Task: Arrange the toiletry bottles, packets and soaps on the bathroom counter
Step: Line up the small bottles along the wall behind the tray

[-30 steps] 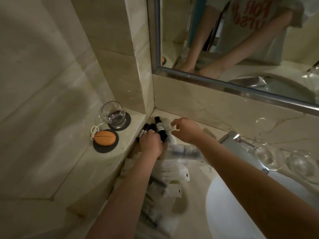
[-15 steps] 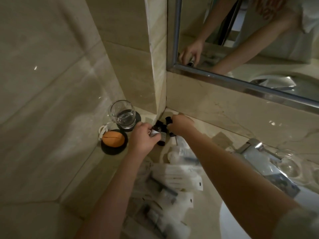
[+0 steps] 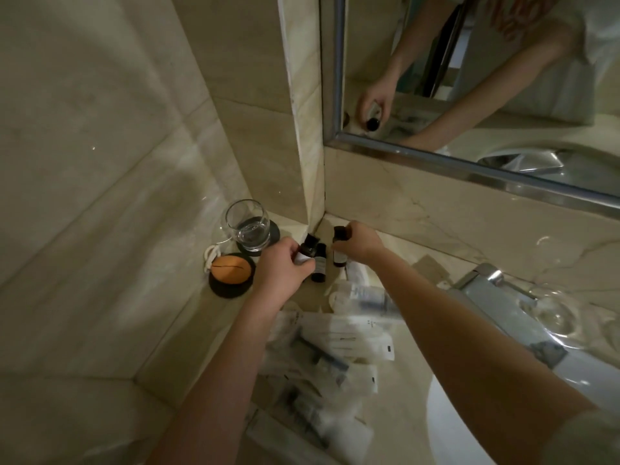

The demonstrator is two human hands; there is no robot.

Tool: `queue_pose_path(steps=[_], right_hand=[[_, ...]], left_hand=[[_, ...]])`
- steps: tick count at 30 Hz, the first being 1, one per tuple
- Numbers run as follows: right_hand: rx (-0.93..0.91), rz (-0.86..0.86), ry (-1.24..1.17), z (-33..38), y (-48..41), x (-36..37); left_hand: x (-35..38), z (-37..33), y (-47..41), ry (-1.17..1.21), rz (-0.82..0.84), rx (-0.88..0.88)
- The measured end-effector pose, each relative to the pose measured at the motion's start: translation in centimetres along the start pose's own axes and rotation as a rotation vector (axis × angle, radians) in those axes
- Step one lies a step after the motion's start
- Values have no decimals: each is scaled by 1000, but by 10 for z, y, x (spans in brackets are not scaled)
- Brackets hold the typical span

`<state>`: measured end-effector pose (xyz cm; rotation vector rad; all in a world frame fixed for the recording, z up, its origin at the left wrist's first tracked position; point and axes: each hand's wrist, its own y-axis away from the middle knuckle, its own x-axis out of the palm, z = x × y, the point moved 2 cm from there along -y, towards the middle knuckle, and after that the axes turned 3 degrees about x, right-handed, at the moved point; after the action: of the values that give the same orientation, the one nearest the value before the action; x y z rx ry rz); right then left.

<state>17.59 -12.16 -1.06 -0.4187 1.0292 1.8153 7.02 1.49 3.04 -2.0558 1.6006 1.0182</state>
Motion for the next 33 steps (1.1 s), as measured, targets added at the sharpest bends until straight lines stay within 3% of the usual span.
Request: queue_pose_path(steps=[8, 16, 33], right_hand=[[-219, -111, -262, -27, 95, -50], [-277, -274, -356, -91, 209, -95], [-38, -688, -533, -328, 364, -203]], left_hand=[[1, -38, 43, 102, -20, 42], [30, -99, 113, 206, 49, 214], [217, -264, 234, 229, 395, 509]])
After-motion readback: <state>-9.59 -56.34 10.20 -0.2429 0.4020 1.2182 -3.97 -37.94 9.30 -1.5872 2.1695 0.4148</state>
